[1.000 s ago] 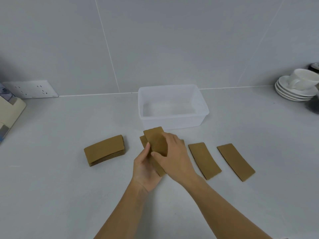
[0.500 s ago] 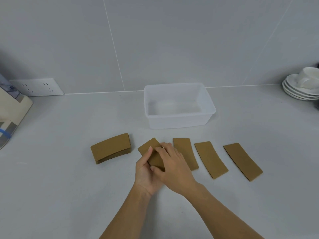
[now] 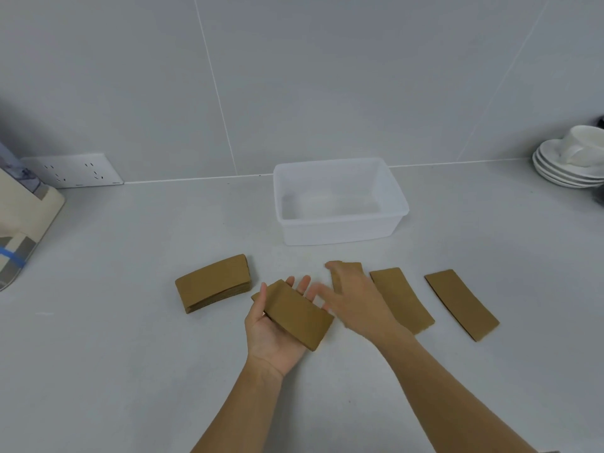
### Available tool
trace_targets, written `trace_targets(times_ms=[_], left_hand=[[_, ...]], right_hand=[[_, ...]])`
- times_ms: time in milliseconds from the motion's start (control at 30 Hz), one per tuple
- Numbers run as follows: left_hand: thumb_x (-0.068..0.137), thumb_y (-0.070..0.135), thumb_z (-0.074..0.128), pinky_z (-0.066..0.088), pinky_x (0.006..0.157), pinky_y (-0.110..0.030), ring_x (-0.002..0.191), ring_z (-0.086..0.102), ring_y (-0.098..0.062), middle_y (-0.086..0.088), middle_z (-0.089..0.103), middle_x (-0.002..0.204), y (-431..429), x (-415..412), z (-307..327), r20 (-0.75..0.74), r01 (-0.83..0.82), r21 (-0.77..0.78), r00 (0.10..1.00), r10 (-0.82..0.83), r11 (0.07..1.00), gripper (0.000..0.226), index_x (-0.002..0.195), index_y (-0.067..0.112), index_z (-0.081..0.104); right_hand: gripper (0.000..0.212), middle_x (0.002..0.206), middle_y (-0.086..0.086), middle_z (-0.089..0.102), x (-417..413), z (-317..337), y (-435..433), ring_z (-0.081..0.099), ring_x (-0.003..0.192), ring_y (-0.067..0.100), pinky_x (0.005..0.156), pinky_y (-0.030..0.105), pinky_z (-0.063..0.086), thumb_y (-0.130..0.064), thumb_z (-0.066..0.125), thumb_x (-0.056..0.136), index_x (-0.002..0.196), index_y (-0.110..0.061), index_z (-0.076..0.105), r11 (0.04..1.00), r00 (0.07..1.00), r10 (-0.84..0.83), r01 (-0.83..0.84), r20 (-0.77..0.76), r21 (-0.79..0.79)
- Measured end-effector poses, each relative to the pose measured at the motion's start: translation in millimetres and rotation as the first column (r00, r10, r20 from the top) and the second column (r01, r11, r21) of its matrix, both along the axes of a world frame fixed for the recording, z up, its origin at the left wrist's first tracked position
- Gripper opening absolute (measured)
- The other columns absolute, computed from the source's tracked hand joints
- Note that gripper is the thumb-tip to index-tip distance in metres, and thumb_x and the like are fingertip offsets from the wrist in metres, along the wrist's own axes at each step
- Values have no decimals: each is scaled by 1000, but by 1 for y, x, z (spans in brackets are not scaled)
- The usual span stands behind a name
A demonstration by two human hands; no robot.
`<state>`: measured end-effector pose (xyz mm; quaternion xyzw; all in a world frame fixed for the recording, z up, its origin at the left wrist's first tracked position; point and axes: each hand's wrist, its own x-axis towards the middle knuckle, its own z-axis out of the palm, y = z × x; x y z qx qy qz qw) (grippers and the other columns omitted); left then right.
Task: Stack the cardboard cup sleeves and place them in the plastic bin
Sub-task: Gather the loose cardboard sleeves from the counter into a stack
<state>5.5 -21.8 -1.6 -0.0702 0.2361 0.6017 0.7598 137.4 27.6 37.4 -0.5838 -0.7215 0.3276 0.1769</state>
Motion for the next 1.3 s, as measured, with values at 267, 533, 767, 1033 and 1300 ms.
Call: trace_targets(times_ms=[267, 533, 767, 1033, 1300], left_hand=[[68, 47, 69, 54, 80, -51, 109, 64, -28, -13, 65, 124, -7, -14, -6, -26, -64, -43, 998, 63, 997, 71, 127, 10, 55], [68, 47, 69, 54, 82, -51, 107, 65, -29, -13, 65, 123, -11, -23, -8, 0, -83, -75, 997, 83, 994, 70, 125, 10, 57], [65, 46, 72, 54, 81, -51, 106, 65, -30, -16, 67, 119, -7, -25, -2, -22, -70, -91, 997, 68, 993, 71, 123, 8, 58], [63, 47, 73, 54, 82, -49, 105, 66, -30, -16, 67, 118, -4, -24, 2, -35, -57, -48, 998, 56, 997, 75, 126, 9, 56], [66, 45, 73, 46, 98, -44, 109, 63, -29, -12, 70, 111, -5, -22, 3, -67, 31, 107, 997, -24, 994, 56, 109, 9, 69]], right_hand=[[75, 150, 11, 28, 13, -54, -8, 25, 137, 26, 109, 39, 23, -58, 37, 87, 143, -13, 17, 970, 855, -242, 222, 458, 98], [35, 121, 8, 51, 3, -49, -8, 46, 110, 24, 88, 35, 35, -40, 36, 90, 113, -13, 43, 977, 778, -205, 126, 594, 172], [41, 110, 9, 55, 7, -14, 6, 51, 104, 26, 93, 42, 43, -32, 54, 80, 114, -10, 47, 963, 939, -209, 246, 273, -107], [49, 122, 4, 51, -24, 16, -10, 45, 115, 20, 101, 42, 38, -34, 58, 80, 123, -15, 46, 993, 994, -103, 100, -37, -58], [44, 128, -3, 49, -42, 9, -35, 42, 113, 13, 101, 31, 33, -34, 59, 80, 119, -19, 50, 985, 988, 133, -124, -75, 117]])
